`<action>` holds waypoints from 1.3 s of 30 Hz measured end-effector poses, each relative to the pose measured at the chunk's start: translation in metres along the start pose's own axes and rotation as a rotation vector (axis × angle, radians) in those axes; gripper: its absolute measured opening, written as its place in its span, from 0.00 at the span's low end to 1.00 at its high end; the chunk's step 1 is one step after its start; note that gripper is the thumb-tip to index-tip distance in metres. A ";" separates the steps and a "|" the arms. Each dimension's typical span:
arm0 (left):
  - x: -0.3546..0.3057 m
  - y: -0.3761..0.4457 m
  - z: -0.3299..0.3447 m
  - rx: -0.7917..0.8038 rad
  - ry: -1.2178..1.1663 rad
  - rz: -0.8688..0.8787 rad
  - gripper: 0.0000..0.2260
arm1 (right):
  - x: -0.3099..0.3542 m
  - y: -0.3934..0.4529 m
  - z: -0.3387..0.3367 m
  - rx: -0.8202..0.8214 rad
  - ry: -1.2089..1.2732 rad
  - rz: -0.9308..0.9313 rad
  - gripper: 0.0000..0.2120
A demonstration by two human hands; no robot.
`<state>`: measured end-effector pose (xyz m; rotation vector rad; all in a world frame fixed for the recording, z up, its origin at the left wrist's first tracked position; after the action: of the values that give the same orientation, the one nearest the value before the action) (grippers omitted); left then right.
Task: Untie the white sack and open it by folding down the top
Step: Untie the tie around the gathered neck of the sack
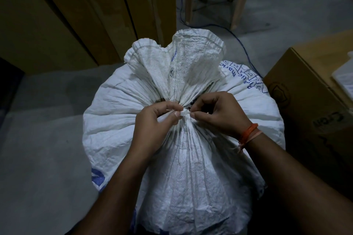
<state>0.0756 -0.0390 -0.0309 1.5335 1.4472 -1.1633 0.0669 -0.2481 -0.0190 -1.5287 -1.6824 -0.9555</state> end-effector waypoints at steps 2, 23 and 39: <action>0.001 0.000 0.000 -0.007 0.004 -0.005 0.06 | 0.001 0.000 0.002 -0.005 0.003 -0.011 0.07; -0.002 -0.006 -0.002 -0.041 0.001 -0.025 0.05 | 0.006 -0.003 0.002 -0.032 0.030 0.000 0.11; -0.008 -0.008 -0.003 -0.006 -0.044 -0.020 0.06 | 0.007 -0.004 0.020 0.048 0.118 0.029 0.15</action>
<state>0.0678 -0.0380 -0.0222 1.4837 1.4384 -1.1957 0.0619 -0.2275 -0.0237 -1.4338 -1.5844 -0.9645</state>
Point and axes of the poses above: each hand's wrist, its own y-axis towards the middle knuckle, its own z-axis out of the palm, x = y × z, the point moved 3 cm from there along y, towards the middle knuckle, and after that the axes turned 4 degrees about -x, right-handed, at the moved point
